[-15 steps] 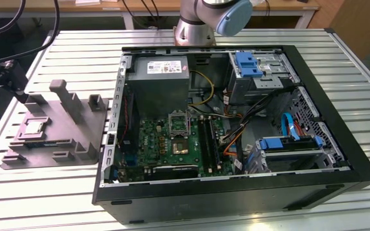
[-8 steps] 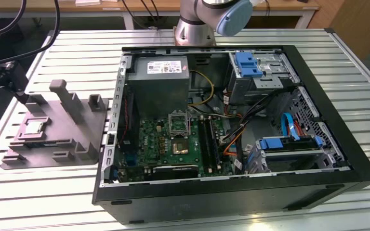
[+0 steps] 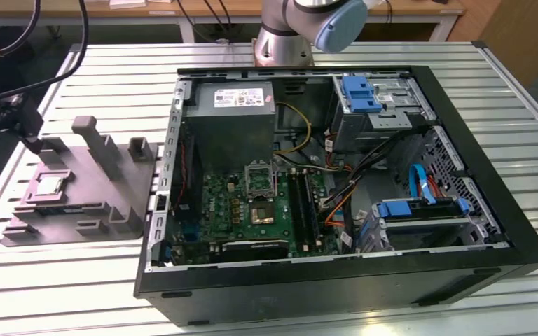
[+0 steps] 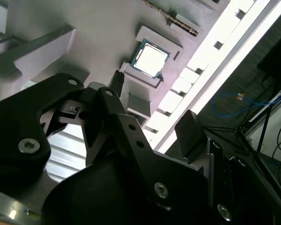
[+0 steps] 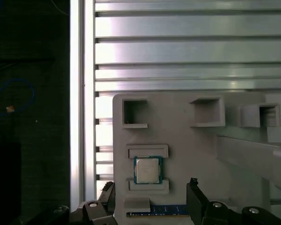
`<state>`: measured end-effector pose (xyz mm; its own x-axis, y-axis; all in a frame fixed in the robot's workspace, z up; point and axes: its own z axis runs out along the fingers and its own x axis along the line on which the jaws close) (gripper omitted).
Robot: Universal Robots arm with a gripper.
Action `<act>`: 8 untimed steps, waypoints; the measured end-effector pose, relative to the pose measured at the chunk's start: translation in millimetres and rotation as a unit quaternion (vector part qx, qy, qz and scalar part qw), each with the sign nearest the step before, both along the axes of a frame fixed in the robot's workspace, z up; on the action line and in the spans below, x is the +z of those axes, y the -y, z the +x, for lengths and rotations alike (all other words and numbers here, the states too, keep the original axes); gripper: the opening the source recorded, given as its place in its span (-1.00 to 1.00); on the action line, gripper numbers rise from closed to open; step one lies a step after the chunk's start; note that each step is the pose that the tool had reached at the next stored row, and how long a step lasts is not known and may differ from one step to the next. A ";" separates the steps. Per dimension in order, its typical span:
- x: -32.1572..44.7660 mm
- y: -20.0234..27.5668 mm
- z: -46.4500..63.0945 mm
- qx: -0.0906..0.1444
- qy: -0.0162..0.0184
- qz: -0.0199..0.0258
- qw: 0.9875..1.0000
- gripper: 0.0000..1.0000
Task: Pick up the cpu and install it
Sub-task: 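Pick up the cpu and move it towards the insertion slot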
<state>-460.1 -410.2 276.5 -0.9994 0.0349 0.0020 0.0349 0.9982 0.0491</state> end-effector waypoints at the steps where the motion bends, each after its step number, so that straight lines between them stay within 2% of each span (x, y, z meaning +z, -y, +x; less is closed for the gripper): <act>1: -1.8 2.0 0.0 0.000 0.000 0.000 1.000 0.41; 4: -7.4 6.5 0.1 0.001 0.000 0.001 1.000 0.41; 8: -14.5 7.0 0.8 -0.003 0.000 0.003 1.000 0.41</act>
